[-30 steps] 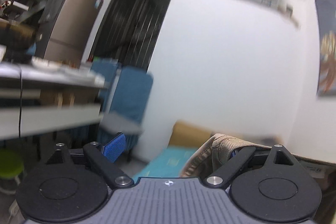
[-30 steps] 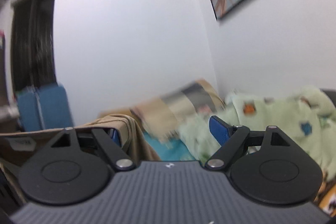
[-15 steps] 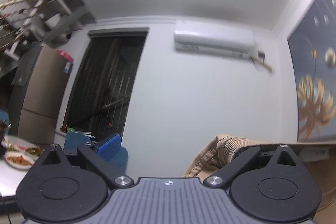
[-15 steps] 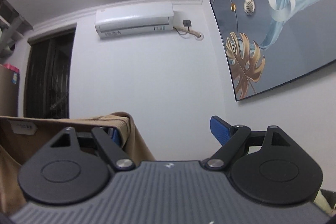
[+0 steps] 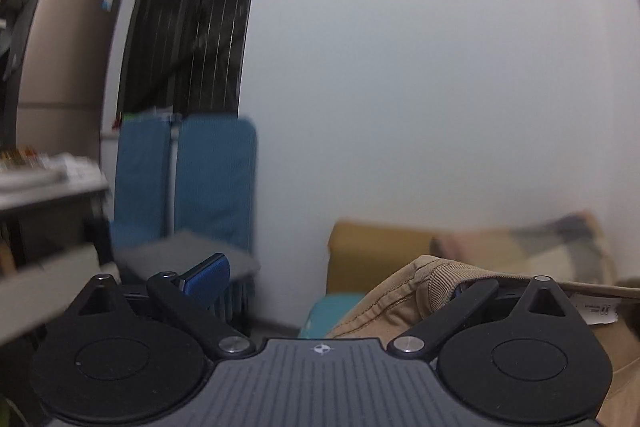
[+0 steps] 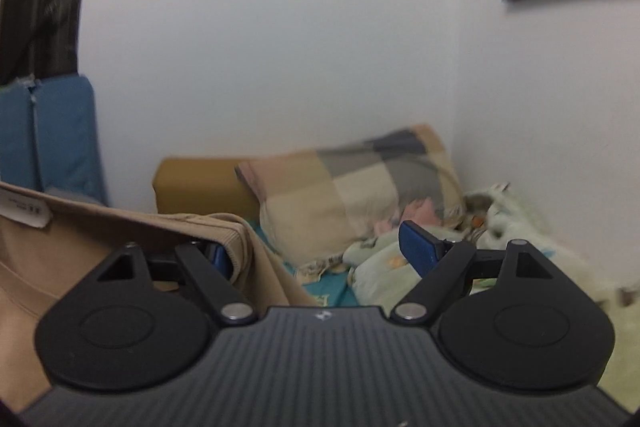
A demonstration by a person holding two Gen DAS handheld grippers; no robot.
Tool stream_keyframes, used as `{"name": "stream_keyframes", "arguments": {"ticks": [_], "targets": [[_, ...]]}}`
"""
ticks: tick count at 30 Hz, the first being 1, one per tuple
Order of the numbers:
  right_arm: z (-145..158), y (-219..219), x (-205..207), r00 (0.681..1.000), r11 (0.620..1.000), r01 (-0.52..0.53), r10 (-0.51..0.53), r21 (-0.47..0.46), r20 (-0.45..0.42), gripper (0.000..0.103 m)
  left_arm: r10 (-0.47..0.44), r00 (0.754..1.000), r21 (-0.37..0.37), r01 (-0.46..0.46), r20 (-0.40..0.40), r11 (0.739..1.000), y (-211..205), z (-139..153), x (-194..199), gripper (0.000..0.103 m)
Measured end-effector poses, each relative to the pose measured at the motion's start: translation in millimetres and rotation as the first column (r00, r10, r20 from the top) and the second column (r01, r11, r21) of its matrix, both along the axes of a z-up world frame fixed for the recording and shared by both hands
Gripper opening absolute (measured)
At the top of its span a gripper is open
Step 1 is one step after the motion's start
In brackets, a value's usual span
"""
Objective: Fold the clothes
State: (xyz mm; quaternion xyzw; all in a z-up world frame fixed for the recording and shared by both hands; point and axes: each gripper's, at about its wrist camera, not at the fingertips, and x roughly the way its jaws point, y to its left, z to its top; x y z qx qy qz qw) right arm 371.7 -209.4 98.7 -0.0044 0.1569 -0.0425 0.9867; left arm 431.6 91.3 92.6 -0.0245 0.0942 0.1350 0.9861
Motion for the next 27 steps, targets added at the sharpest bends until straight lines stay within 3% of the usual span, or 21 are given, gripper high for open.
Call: {"name": "stream_keyframes", "arguments": {"ticks": [3,6,8,11,13,14,16,20,23,27], "targets": [[-82,8,81,0.995,1.0,-0.012,0.015,0.027,-0.095,0.083,-0.005,0.99,-0.017,0.003,-0.144,1.0,18,-92,83,0.101],[-164,12,138,0.977,0.998,-0.013,0.026,0.063,-0.212,0.083,-0.038,0.955,-0.086,0.013,-0.294,0.996,33,-187,142,0.101],[-213,13,164,0.957,0.996,-0.012,0.035,0.083,-0.287,0.083,-0.056,0.919,-0.128,0.006,-0.391,0.992,47,-235,177,0.101],[-272,16,185,0.901,0.991,-0.04,0.091,0.128,-0.425,0.083,-0.118,0.855,-0.12,0.066,-0.505,0.991,49,-275,183,0.097],[-297,20,196,0.839,0.985,-0.092,0.157,0.148,-0.521,0.085,-0.156,0.802,-0.117,0.107,-0.577,0.987,49,-301,185,0.098],[-298,24,193,0.841,0.984,-0.127,0.175,0.128,-0.511,0.087,-0.173,0.772,-0.118,0.128,-0.611,0.985,50,-314,187,0.098],[-290,29,192,0.813,0.973,-0.196,0.23,0.121,-0.534,0.085,-0.212,0.744,-0.121,0.176,-0.634,0.977,51,-309,182,0.098],[-261,22,179,0.771,0.945,-0.249,0.327,0.214,-0.547,0.085,-0.276,0.759,-0.191,0.201,-0.59,0.961,56,-276,159,0.099],[-230,16,145,0.807,0.947,-0.246,0.318,0.206,-0.497,0.085,-0.289,0.787,-0.175,0.23,-0.544,0.957,51,-244,129,0.099],[-186,13,81,0.867,0.953,-0.225,0.291,0.203,-0.404,0.085,-0.296,0.84,-0.173,0.243,-0.455,0.954,39,-190,55,0.099]]}}
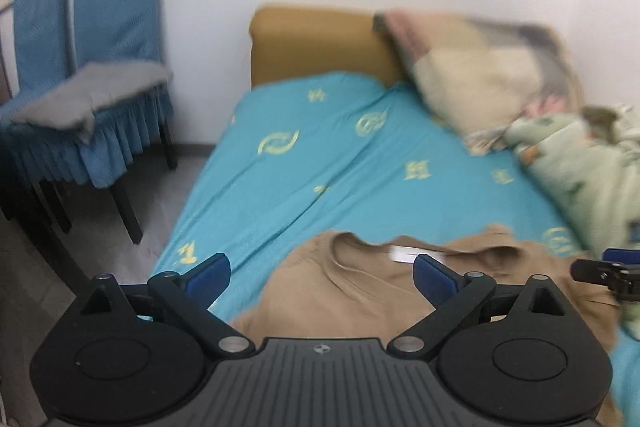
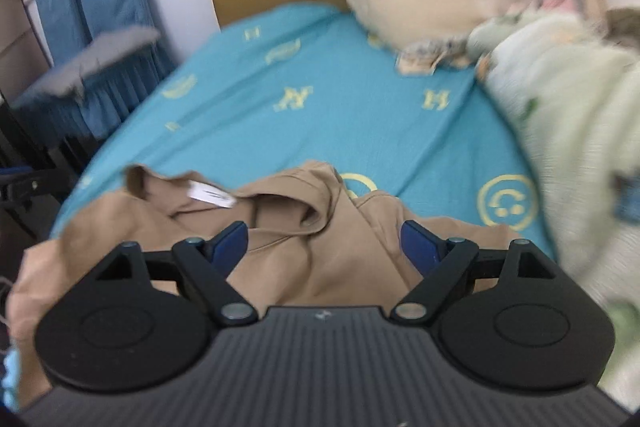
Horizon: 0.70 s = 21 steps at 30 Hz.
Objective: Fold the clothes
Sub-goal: 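Lay the T-shirt flat on the bed and open both tools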
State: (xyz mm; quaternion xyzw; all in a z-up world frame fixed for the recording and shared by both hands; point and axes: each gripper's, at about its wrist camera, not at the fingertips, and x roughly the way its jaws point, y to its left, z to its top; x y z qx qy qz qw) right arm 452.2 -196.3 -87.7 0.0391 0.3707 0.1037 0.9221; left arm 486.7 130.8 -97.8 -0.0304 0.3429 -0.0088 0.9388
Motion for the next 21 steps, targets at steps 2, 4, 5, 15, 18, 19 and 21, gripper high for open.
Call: {"name": "stream_keyframes", "arguments": {"ticks": [2,4,5,15,18,19,21], "targets": [[21,0,-47,0.999,0.999,0.02,-0.021,0.042,0.032,0.085,0.013,0.999,-0.033,-0.012,0.042,0.999,0,26,-46,0.099],[41,-1,-94,0.997,0.996,0.038,-0.044,0.085,0.064,0.085,0.026,0.997,-0.074,-0.02,0.078,0.997,-1,53,-98,0.099],[52,-1,-118,0.995,0.993,0.047,-0.055,0.107,0.079,0.085,0.032,0.994,-0.087,-0.023,0.101,0.996,0,61,-125,0.099],[102,8,-338,0.966,0.992,0.037,-0.067,0.121,0.251,0.085,0.067,0.97,-0.079,-0.05,0.232,0.996,-52,115,-380,0.099],[95,-1,-375,0.96,0.985,0.046,-0.089,0.167,0.266,0.085,0.073,0.963,-0.082,-0.053,0.259,0.995,-62,104,-419,0.099],[90,-4,-383,0.957,0.985,0.05,-0.095,0.168,0.275,0.085,0.072,0.96,-0.072,-0.054,0.271,0.996,-65,98,-428,0.099],[79,-11,-398,0.95,0.983,0.057,-0.106,0.173,0.295,0.085,0.068,0.958,-0.054,-0.055,0.279,0.997,-69,87,-437,0.099]]}}
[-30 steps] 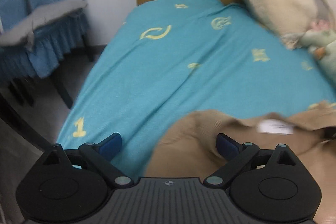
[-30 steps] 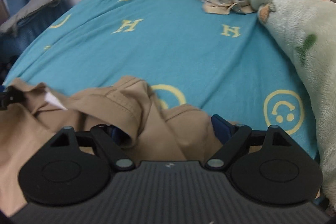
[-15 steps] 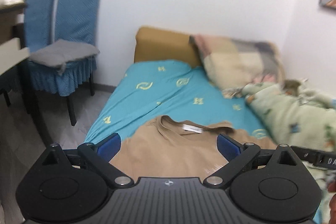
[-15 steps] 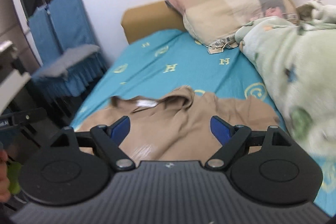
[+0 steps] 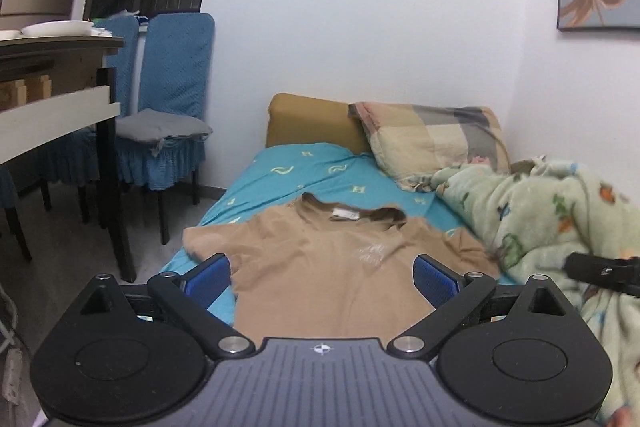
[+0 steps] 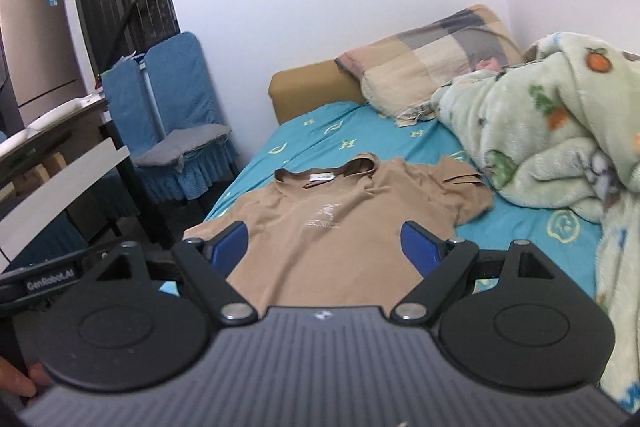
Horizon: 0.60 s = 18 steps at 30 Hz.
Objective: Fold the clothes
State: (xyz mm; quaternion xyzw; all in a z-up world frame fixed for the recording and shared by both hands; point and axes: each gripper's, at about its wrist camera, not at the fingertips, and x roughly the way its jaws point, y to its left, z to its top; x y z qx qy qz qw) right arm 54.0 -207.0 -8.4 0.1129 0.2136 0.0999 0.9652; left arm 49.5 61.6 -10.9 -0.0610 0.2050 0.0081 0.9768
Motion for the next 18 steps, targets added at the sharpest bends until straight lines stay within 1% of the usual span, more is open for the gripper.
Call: {"name": "stream_keyframes", "arguments": {"ticks": [3,5,7,9,11,12,13,14,16,18], "targets": [[-27,-10,-13,1.0,1.0,0.011,-0.011,0.01,0.028,0.085,-0.001,1.0,0.02,0.002,-0.018,1.0,-7,-16,-1,0.099],[-36,-13,-13,1.0,1.0,0.018,-0.018,0.001,-0.004,0.085,-0.002,1.0,0.022,0.003,-0.028,1.0,-9,-22,6,0.099],[-39,-15,-10,1.0,1.0,0.023,-0.024,-0.01,-0.017,0.085,0.002,1.0,-0.028,-0.002,-0.028,1.0,-6,-27,15,0.099],[-39,-18,-9,0.999,0.999,0.034,-0.034,-0.006,-0.017,0.085,0.015,0.998,-0.085,-0.02,-0.06,0.996,0,-35,35,0.099],[-42,-20,-9,0.999,0.999,0.031,-0.03,0.019,-0.016,0.085,0.044,0.994,-0.12,-0.056,-0.101,0.991,10,-41,57,0.099],[-45,-20,-8,1.0,0.999,0.022,-0.021,0.027,-0.02,0.078,0.064,0.991,-0.137,-0.08,-0.118,0.987,19,-43,69,0.099],[-48,-20,-8,1.0,0.999,0.014,-0.014,0.03,-0.026,0.07,0.084,0.987,-0.154,-0.105,-0.136,0.983,27,-45,81,0.099],[-51,-20,-6,0.999,1.0,0.006,-0.005,0.029,-0.035,0.057,0.105,0.983,-0.174,-0.131,-0.15,0.976,39,-48,92,0.098],[-57,-20,-1,0.998,0.999,-0.005,0.007,0.035,-0.065,0.056,0.155,0.972,-0.224,-0.193,-0.176,0.955,65,-55,112,0.097],[-63,-22,7,0.996,0.997,-0.007,0.014,0.076,-0.09,0.058,0.216,0.955,-0.303,-0.271,-0.202,0.913,93,-68,127,0.095]]}}
